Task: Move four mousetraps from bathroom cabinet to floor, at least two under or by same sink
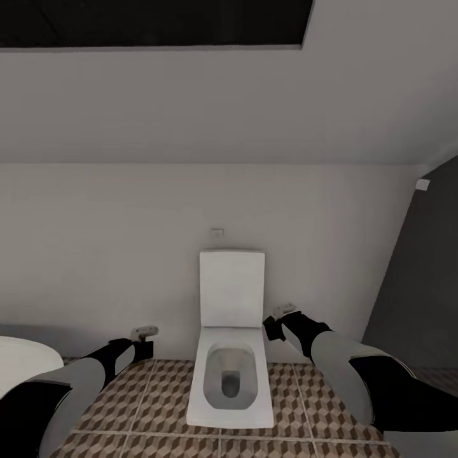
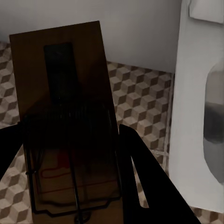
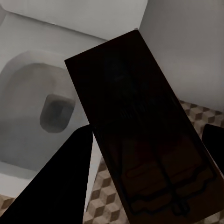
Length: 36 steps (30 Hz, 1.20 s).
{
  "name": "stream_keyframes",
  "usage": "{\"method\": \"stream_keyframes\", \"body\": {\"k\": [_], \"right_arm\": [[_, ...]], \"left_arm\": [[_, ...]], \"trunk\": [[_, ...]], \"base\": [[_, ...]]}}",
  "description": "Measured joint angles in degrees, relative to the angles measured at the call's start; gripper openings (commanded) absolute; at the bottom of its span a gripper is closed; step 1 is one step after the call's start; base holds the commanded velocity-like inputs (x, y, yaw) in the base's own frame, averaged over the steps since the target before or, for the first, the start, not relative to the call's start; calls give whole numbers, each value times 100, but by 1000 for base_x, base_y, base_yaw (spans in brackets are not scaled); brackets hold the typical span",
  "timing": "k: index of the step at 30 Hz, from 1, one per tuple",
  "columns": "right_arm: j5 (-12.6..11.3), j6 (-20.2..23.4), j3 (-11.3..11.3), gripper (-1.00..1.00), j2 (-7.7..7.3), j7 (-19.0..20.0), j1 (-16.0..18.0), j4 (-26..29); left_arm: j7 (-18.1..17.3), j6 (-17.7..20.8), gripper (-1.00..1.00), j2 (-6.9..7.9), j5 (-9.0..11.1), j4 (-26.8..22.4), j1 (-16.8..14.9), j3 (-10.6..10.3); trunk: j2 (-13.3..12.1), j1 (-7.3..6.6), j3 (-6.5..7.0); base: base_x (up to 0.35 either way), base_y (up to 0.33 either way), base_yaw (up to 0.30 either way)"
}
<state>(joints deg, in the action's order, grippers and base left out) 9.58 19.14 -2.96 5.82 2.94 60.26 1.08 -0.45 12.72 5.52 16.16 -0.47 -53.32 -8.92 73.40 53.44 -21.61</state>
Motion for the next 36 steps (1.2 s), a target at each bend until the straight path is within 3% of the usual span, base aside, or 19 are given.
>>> {"method": "stream_keyframes", "body": {"k": [27,36], "right_arm": [[8,5,-2,-100,7,-6,1,-3],[10,0,0,-100,7,-8,-2,-7]], "left_arm": [[7,-7,-100,0,-1,1,0,0],[7,-3,-100,1,79,0,0,0]], "trunk": [[0,1,0],[0,-2,0]], "base": [[5,0,0],[172,-108,0]]}}
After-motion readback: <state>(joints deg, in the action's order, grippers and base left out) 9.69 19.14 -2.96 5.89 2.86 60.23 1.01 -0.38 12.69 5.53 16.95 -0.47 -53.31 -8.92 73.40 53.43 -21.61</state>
